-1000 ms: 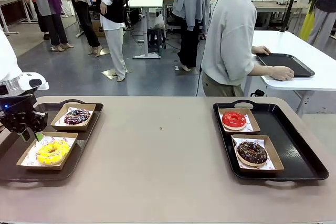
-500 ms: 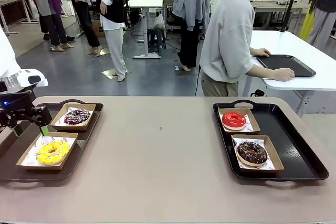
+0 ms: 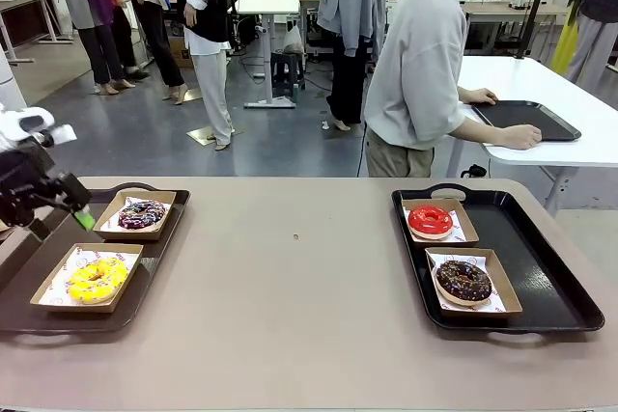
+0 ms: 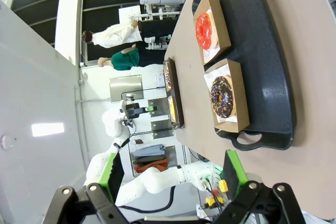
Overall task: Individually package the donuts and arrange them on the tray.
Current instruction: Place the picked Paper togo box on the Handle tray.
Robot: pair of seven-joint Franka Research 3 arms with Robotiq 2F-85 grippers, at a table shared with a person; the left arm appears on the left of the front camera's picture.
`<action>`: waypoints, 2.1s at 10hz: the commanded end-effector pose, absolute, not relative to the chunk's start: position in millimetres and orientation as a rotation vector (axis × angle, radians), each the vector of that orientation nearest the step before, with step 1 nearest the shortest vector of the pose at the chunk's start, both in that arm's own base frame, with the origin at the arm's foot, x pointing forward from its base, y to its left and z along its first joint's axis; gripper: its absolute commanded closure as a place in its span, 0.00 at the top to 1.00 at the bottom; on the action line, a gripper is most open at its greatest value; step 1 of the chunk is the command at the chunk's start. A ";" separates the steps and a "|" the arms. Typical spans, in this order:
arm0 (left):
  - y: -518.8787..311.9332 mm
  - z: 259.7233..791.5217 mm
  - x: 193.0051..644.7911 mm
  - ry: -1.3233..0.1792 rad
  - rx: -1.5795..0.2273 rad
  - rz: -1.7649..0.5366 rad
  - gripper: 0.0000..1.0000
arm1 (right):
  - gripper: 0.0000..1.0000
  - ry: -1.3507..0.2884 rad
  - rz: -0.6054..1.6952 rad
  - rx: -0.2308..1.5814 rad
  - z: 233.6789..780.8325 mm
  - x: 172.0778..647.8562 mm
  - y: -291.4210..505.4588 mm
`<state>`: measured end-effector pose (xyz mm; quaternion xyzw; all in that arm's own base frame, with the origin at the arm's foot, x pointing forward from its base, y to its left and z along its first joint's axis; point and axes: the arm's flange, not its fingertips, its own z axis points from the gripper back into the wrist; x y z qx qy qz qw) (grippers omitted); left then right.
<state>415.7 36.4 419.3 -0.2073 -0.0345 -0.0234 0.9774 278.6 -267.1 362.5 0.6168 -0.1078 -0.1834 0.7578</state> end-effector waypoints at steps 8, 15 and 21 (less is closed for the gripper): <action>240.3 417.1 352.1 -0.295 -1.196 0.064 0.94 | 1.00 -0.232 -0.404 1.354 363.8 277.4 -267.7; 283.8 367.3 320.3 -0.247 -1.267 0.185 0.94 | 1.00 -0.232 -0.404 1.354 363.8 277.4 -267.7; 283.8 367.3 320.3 -0.247 -1.267 0.185 0.94 | 1.00 -0.232 -0.404 1.354 363.8 277.4 -267.7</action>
